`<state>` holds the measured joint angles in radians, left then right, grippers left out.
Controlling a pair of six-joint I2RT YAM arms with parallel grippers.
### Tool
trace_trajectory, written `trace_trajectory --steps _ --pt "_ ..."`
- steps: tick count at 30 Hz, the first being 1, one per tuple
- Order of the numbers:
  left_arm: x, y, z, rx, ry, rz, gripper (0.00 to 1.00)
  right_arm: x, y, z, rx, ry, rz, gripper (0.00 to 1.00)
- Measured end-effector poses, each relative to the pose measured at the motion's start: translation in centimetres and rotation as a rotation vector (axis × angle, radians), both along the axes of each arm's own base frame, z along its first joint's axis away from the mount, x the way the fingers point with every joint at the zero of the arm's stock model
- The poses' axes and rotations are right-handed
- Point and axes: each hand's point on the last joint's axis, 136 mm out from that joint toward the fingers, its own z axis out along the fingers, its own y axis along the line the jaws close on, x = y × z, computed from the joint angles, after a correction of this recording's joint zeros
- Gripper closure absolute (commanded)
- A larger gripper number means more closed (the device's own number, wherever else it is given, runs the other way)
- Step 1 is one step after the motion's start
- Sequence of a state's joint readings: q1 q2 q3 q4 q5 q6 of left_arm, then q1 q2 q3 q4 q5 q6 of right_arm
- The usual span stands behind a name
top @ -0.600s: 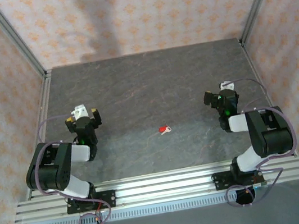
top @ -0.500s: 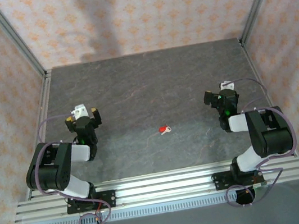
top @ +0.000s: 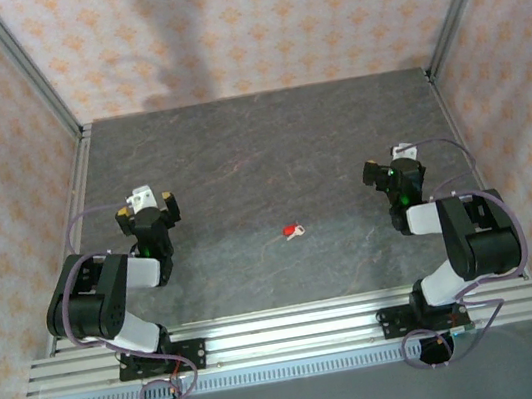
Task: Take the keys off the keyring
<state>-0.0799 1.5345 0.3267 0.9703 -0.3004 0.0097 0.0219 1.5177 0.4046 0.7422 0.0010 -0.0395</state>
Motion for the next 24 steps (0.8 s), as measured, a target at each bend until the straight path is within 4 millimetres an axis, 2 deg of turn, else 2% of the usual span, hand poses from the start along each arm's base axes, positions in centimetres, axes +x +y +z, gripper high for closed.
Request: trace_trajectory --steps 16,24 --pt "0.01 0.02 0.0 -0.001 0.0 0.0 0.0 0.0 0.0 -0.01 0.0 0.0 0.0 0.01" --pt "0.71 0.6 0.52 -0.015 0.019 0.004 0.0 0.08 -0.05 0.41 -0.002 0.034 -0.003 0.01"
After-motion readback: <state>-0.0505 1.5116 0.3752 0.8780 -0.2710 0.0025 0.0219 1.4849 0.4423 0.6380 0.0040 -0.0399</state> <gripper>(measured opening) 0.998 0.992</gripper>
